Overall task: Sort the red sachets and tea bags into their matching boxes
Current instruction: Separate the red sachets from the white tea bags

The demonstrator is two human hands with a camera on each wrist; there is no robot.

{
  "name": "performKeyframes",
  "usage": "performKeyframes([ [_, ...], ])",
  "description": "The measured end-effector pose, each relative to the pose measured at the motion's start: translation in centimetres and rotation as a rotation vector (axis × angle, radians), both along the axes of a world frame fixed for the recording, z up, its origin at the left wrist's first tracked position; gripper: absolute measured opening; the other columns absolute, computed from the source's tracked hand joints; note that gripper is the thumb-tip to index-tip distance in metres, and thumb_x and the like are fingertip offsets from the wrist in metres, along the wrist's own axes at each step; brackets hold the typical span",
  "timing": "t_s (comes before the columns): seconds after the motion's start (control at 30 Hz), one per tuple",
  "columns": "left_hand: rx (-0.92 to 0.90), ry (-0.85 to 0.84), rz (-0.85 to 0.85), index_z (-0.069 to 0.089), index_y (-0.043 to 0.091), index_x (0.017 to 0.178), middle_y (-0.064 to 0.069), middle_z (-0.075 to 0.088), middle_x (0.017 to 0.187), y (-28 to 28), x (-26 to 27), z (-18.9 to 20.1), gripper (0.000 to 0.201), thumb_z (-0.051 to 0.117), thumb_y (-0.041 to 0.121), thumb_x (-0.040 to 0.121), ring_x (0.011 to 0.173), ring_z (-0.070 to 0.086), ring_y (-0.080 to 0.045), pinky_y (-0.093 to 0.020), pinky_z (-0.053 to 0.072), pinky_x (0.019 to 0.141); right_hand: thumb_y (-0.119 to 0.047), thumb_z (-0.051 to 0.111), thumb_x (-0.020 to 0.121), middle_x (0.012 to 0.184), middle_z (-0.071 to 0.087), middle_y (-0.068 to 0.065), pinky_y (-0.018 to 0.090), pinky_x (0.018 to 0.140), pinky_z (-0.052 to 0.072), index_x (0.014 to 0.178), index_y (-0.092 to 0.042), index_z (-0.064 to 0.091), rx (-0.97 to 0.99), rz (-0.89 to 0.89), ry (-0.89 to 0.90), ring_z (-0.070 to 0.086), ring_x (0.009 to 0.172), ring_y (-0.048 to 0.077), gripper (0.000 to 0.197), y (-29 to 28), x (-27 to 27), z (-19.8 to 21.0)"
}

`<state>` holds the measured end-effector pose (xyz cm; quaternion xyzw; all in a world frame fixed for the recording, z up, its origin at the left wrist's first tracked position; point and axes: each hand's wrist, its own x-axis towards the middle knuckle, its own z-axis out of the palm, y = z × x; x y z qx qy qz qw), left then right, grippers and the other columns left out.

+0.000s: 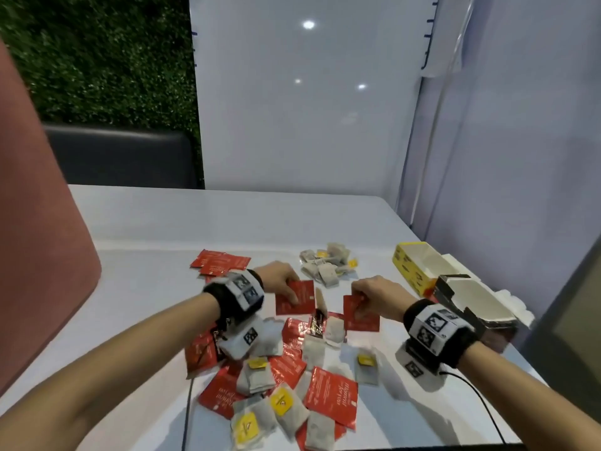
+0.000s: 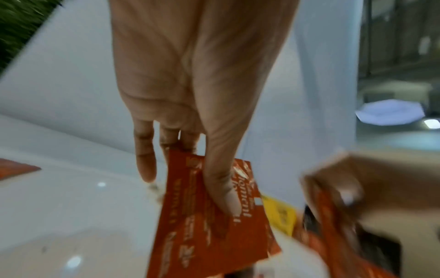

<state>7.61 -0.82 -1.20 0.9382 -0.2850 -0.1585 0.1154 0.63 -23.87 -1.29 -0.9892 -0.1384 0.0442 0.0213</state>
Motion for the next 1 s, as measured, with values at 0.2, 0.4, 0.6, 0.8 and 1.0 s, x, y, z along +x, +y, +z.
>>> performKeyframes([
  [0.2, -0.013, 0.231, 0.131, 0.066, 0.025, 0.073, 0.010, 0.063, 0.067, 9.7, -0.4, 3.6, 0.011, 0.074, 0.020, 0.079, 0.058, 0.055, -0.001, -0.013, 0.041, 0.057, -0.026, 0.071, 0.079, 0.103, 0.061, 0.007, 0.035, 0.083, 0.047, 0.096, -0.005, 0.060, 0.251, 0.186, 0.379, 0.056, 0.092, 0.022, 0.029, 1.6, -5.6, -0.3],
  [0.4, 0.314, 0.230, 0.185, 0.067, 0.021, 0.100, 0.006, 0.066, 0.090, 12.9, -4.5, -0.8, 0.025, 0.074, 0.027, 0.077, 0.080, 0.058, -0.011, -0.022, 0.046, 0.063, -0.023, 0.067, 0.079, 0.116, 0.055, 0.008, 0.037, 0.084, 0.047, 0.105, -0.010, 0.060, 0.034, 0.211, 0.243, 0.052, 0.107, 0.025, 0.030, 4.3, -7.1, -4.7],
  [0.6, 0.303, 0.048, 0.322, 0.065, 0.008, 0.114, -0.010, 0.066, 0.115, 12.2, -6.1, -4.0, 0.041, 0.074, 0.022, 0.077, 0.107, 0.059, -0.024, -0.028, 0.045, 0.084, -0.019, 0.070, 0.077, 0.097, 0.058, 0.000, 0.024, 0.072, 0.043, 0.096, -0.012, 0.060, 0.107, 0.198, 0.219, 0.054, 0.091, 0.021, 0.022, 4.2, -5.8, -4.3],
  [0.8, 0.201, 0.090, 0.424, 0.066, 0.012, 0.111, -0.006, 0.067, 0.110, 14.5, -6.1, -1.9, 0.039, 0.076, 0.026, 0.075, 0.103, 0.060, -0.020, -0.022, 0.042, 0.079, -0.016, 0.073, 0.078, 0.069, 0.053, -0.012, 0.015, 0.055, 0.037, 0.064, -0.027, 0.042, 0.428, 0.097, 0.160, 0.048, 0.061, 0.003, 0.036, 1.2, -4.1, -0.2],
  [1.0, -0.079, 0.385, 0.442, 0.071, 0.009, 0.099, -0.009, 0.074, 0.095, 17.0, -5.3, 2.7, 0.025, 0.076, 0.015, 0.075, 0.087, 0.071, -0.021, -0.024, 0.055, 0.077, -0.003, 0.074, 0.074, 0.059, 0.065, -0.013, 0.011, 0.057, 0.043, 0.067, -0.015, 0.055, 0.918, 0.006, 0.207, 0.058, 0.059, -0.002, 0.024, -0.2, -2.0, 2.5],
])
